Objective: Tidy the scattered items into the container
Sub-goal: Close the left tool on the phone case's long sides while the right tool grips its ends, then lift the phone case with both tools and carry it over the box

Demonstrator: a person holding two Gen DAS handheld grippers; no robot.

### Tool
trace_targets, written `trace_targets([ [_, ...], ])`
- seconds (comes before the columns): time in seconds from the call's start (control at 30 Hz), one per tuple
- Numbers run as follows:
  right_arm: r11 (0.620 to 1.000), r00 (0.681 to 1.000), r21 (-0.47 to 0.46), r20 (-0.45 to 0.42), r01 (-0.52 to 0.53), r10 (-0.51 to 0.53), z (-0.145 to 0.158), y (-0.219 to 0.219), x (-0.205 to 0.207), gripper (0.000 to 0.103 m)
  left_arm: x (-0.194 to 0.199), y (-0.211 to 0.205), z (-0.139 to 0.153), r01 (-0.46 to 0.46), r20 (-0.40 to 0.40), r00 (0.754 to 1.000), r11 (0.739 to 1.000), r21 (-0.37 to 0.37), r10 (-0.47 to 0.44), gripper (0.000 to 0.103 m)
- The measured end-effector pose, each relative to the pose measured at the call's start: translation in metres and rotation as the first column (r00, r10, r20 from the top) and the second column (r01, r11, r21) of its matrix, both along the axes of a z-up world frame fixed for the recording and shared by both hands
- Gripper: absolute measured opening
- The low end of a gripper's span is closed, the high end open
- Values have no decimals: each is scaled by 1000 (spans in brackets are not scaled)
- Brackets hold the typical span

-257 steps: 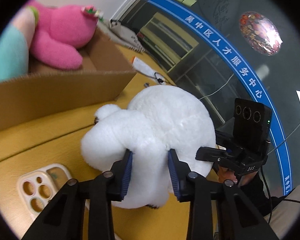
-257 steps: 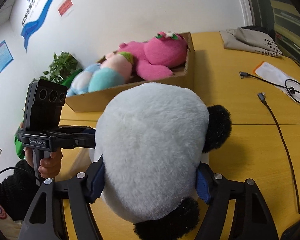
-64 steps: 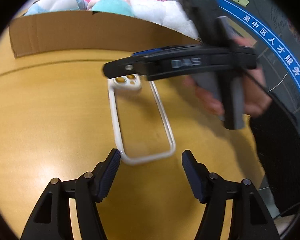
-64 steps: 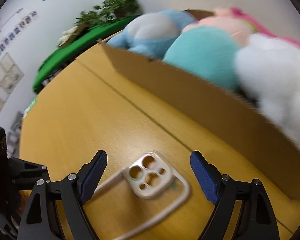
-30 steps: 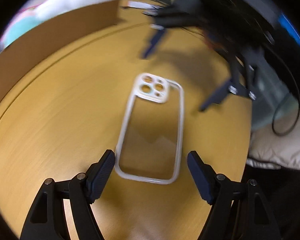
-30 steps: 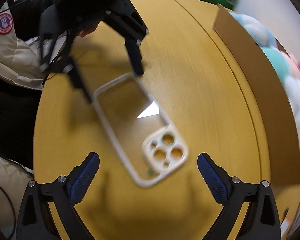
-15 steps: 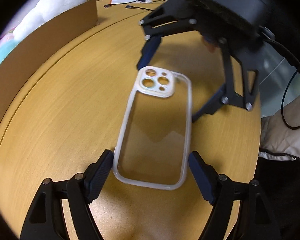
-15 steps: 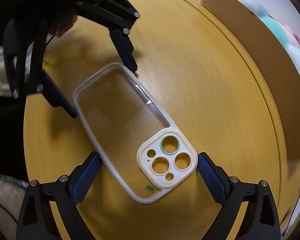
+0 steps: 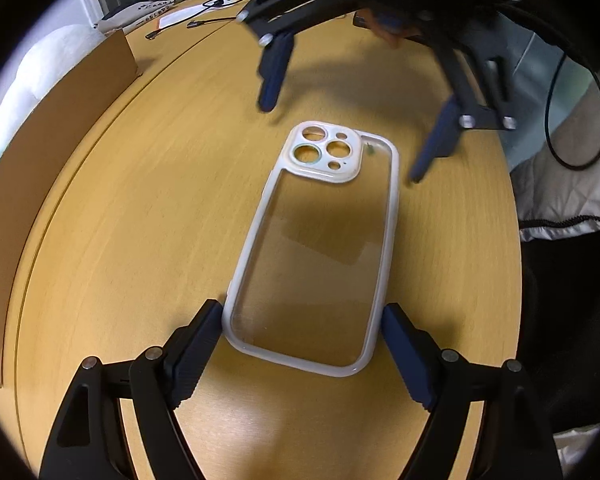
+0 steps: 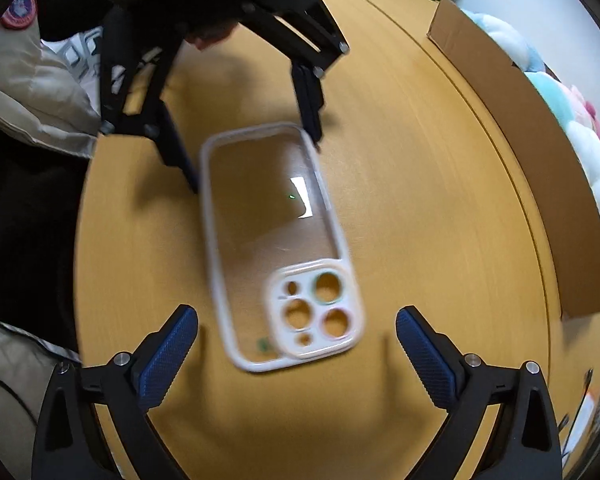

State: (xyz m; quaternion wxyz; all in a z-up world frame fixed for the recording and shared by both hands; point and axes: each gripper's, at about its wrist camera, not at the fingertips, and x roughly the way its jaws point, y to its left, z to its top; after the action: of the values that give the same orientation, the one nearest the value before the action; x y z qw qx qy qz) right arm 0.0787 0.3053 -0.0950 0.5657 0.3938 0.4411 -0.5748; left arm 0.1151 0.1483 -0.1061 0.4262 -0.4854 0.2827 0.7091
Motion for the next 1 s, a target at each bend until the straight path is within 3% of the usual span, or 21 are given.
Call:
trace_targets([
  [0.07, 1000, 999, -2, 37, -10, 10, -4, -2, -11, 97, -4, -4, 1, -12, 1, 1000, 1000, 1, 12, 81],
  [0.17, 999, 996, -19, 71, -44, 45, -3, -4, -17, 84, -9, -12, 4, -7, 31, 1000, 1000, 6, 6, 80],
  [0.23, 999, 993, -15, 105, -49, 51, 1, -6, -21, 84, -11, -15, 8, 3, 36, 999, 1000, 8, -3, 80],
  [0.37, 998, 995, -23, 82, -52, 54, 17, -11, -34, 84, -24, -25, 35, 9, -28, 1000, 1000, -11, -10, 80],
  [0.5, 998, 999, -51, 3, -47, 47, 64, -21, -62, 84, -49, -43, 85, 22, -121, 992, 999, -27, -25, 80],
  [0.67, 992, 993, -117, -115, -48, 35, 141, -41, -115, 84, -106, -70, 165, 28, -257, 965, 998, -64, -43, 80],
  [0.73, 990, 985, -133, -170, -54, 31, 177, -55, -115, 84, -129, -61, 185, 31, -299, 953, 997, -70, -51, 79],
  [0.8, 988, 977, -140, -211, -61, 30, 201, -89, -132, 84, -140, -79, 205, 26, -330, 943, 997, -69, -47, 80],
  [0.93, 987, 961, -139, -274, -79, 38, 232, -144, -145, 83, -160, -98, 240, 31, -362, 931, 998, -57, -49, 80],
  [1.0, 986, 959, -145, -281, -84, 40, 247, -156, -170, 83, -186, -110, 249, 33, -362, 931, 998, -53, -50, 79],
])
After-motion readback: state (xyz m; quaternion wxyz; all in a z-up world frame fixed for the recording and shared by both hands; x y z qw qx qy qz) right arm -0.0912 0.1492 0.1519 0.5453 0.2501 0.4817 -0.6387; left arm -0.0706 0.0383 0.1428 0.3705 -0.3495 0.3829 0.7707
